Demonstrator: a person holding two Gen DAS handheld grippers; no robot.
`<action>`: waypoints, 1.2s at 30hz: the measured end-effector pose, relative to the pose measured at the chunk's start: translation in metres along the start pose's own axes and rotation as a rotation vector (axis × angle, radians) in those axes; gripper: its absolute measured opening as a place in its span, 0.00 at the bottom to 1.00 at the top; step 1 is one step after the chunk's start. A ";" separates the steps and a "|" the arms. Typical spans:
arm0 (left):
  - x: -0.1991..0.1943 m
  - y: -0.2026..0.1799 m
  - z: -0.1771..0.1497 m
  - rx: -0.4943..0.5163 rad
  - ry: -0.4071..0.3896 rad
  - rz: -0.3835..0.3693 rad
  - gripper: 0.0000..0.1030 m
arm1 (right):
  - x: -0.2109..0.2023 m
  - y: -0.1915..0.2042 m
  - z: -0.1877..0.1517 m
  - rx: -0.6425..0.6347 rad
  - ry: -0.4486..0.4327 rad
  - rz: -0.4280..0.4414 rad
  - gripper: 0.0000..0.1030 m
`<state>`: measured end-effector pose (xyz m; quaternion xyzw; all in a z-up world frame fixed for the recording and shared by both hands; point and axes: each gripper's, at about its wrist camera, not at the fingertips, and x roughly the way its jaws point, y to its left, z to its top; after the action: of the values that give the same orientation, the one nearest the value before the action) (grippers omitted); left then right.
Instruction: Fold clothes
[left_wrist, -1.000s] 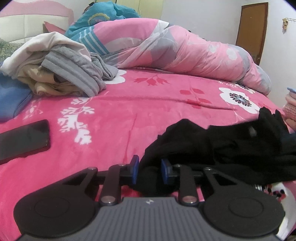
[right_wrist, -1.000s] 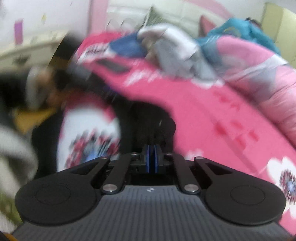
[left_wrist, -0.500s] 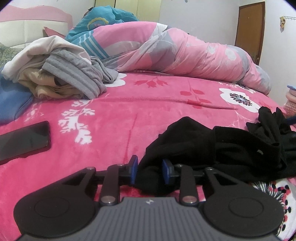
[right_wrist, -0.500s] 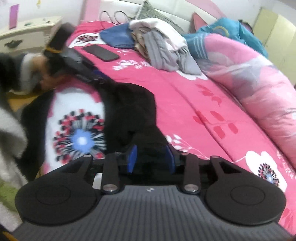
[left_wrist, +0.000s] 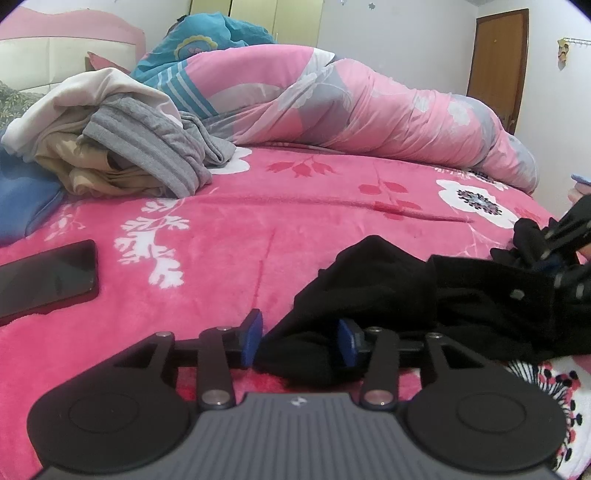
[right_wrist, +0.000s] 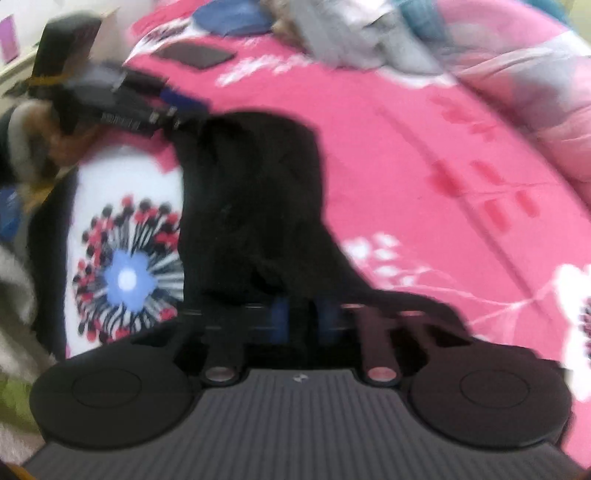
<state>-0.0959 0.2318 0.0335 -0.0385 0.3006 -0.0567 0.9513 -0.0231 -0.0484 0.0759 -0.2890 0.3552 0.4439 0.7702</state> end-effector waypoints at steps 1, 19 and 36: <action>0.000 0.000 0.001 -0.002 0.003 0.003 0.60 | -0.010 0.001 -0.001 0.006 -0.034 -0.046 0.05; 0.018 -0.047 0.036 0.144 -0.002 0.036 0.36 | -0.166 -0.027 -0.061 0.410 -0.633 -0.638 0.03; -0.151 -0.144 0.187 0.121 -0.709 0.123 0.03 | -0.316 -0.038 -0.078 0.354 -0.970 -0.974 0.03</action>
<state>-0.1227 0.1160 0.2874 0.0188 -0.0499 -0.0002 0.9986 -0.1232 -0.2755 0.2895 -0.0552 -0.1307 0.0632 0.9879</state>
